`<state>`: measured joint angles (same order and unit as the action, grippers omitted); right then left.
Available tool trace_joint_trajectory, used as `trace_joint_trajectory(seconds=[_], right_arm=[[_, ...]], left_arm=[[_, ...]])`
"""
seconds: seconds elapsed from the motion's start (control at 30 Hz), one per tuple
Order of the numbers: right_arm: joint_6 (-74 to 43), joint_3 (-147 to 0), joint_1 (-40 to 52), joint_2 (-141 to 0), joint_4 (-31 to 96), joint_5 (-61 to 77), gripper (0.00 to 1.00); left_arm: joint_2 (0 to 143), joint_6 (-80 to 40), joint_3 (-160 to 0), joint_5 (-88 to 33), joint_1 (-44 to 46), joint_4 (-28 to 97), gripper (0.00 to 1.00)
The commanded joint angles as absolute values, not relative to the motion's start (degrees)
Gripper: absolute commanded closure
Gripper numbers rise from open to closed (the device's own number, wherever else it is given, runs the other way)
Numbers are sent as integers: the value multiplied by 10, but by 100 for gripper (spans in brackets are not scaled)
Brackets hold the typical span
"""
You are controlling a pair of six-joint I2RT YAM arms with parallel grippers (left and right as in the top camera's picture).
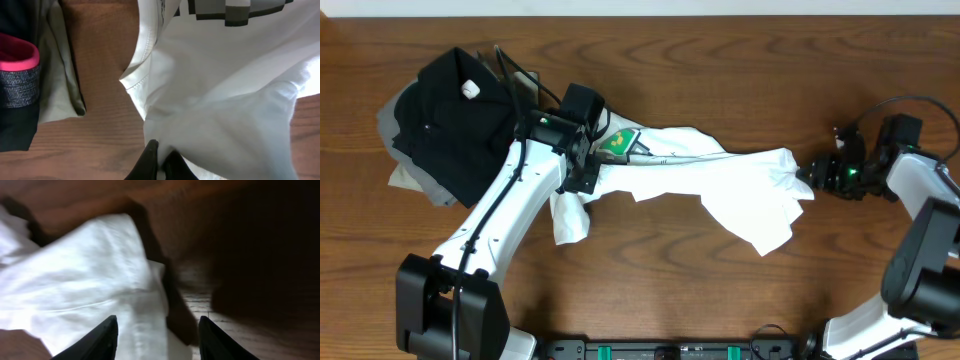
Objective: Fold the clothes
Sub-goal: 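Regrasp the shirt's right edge with the right gripper and pull rightward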
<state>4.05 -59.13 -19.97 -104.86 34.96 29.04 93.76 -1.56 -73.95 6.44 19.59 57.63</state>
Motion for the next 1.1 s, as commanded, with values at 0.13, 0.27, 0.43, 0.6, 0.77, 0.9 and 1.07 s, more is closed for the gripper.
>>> trace_joint_trajectory(seconds=[0.13,0.27,0.43,0.6,0.77,0.9,1.07], right_arm=[[63,-592,-194,-1070,332,374,69],[64,-592,-195,-1067,334,408,82],[76,-592,-195,-1067,337,456,99],[117,-592,-195,-1062,337,489,99],[110,-593,-205,-1033,316,470,99],[86,-596,-229,-999,312,418,99],[73,-596,-255,-949,304,419,99]], left_arm=[[943,-22,-740,73,193,577,94],[943,-22,-740,73,193,577,94],[943,-23,-740,73,193,577,94],[943,-22,-740,73,193,577,94],[943,-23,-740,73,193,577,94],[943,-22,-740,74,193,580,94],[943,-22,-740,74,193,587,94]])
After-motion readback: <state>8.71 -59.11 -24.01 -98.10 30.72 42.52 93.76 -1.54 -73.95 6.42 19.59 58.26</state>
